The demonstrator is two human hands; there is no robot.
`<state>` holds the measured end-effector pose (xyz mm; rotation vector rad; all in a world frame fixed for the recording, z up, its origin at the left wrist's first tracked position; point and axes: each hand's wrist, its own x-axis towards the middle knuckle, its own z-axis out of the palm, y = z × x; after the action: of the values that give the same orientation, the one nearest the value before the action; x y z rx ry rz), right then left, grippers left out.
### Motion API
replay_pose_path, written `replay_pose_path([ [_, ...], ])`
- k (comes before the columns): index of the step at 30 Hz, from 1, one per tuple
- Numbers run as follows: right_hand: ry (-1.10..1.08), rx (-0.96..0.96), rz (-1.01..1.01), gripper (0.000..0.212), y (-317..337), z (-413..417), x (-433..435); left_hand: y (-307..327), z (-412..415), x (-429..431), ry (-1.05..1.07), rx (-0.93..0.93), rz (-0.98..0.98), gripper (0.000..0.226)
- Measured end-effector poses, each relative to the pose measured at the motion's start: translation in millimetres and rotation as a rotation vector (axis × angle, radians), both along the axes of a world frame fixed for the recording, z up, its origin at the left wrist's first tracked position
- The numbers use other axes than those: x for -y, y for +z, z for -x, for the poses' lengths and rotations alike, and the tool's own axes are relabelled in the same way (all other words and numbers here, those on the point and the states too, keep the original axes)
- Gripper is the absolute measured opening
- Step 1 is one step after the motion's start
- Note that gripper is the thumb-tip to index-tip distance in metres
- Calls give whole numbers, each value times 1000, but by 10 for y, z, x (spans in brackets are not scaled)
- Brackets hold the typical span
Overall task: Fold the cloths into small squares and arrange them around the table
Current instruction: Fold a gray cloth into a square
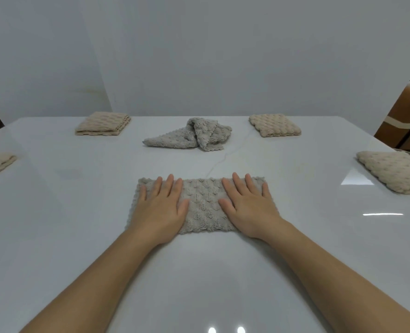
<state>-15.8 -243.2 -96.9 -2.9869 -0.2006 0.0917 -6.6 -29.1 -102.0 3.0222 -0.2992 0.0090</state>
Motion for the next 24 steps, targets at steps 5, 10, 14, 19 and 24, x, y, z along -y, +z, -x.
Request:
replay_pose_path([
  [5,-33,-25,-6,63,4,11,89,3,8,-181,65,-18,33,60],
  [10,-61,20,37,61,177,18,-16,-5,17,-186,59,-8,21,61],
  [14,108,86,-1,59,264,2,-533,8,16,-190,60,-11,20,61],
  [19,114,9,-19,59,27,24,-602,0,19,-195,57,-18,30,61],
  [24,-5,8,-9,61,25,6,-58,-13,21,-213,58,-26,23,61],
])
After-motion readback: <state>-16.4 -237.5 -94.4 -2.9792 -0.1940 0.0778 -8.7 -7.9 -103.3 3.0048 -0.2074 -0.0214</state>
